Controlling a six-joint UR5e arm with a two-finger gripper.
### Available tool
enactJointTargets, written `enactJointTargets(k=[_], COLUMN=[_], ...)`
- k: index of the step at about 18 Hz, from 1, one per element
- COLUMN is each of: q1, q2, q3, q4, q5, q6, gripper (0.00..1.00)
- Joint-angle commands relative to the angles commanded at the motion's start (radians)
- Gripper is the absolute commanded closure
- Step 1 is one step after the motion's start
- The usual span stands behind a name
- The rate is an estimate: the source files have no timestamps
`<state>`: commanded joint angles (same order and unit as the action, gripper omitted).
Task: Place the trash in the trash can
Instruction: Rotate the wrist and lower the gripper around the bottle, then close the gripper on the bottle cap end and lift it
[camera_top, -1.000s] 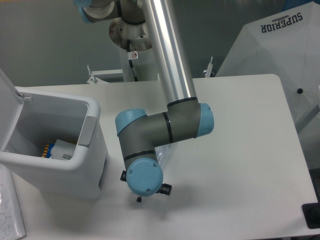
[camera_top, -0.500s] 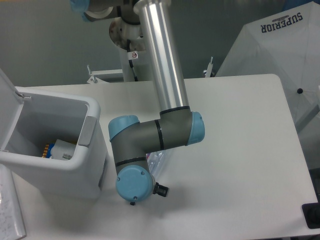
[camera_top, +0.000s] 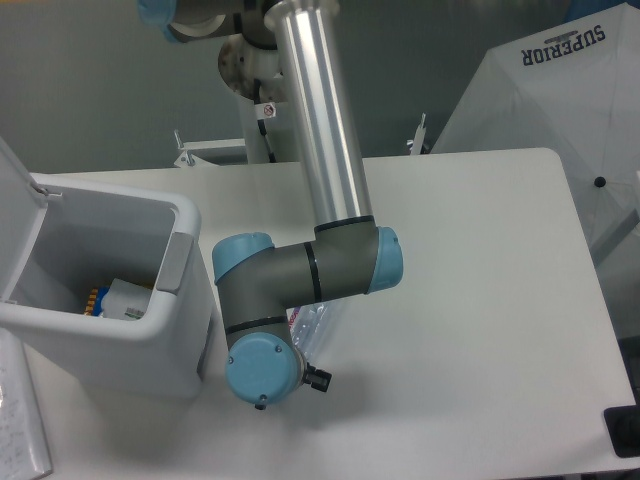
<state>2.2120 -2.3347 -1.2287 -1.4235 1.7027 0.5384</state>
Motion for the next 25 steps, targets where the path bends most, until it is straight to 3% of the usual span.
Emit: enactJointTargets(k=[5, 8, 16, 22, 23, 25], q1=[0.000, 0.000, 0.031, 0.092, 0.101, 0.115], q2=[0.002, 0.006, 0.078, 0.113, 0.126, 0.159], q3=[0.002, 0.003, 0.034, 0.127, 0.136, 0.138], q4=[0.002, 0.002, 0.005, 0.006, 0.012, 0.081], q5=[-0.002, -0.002, -0.028, -0.170, -0.193, -0.265], q6=[-0.020, -0.028, -0.015, -0.015, -0.014, -0.015], gripper=[0.90, 1.00, 1.00, 1.00, 1.00, 1.00])
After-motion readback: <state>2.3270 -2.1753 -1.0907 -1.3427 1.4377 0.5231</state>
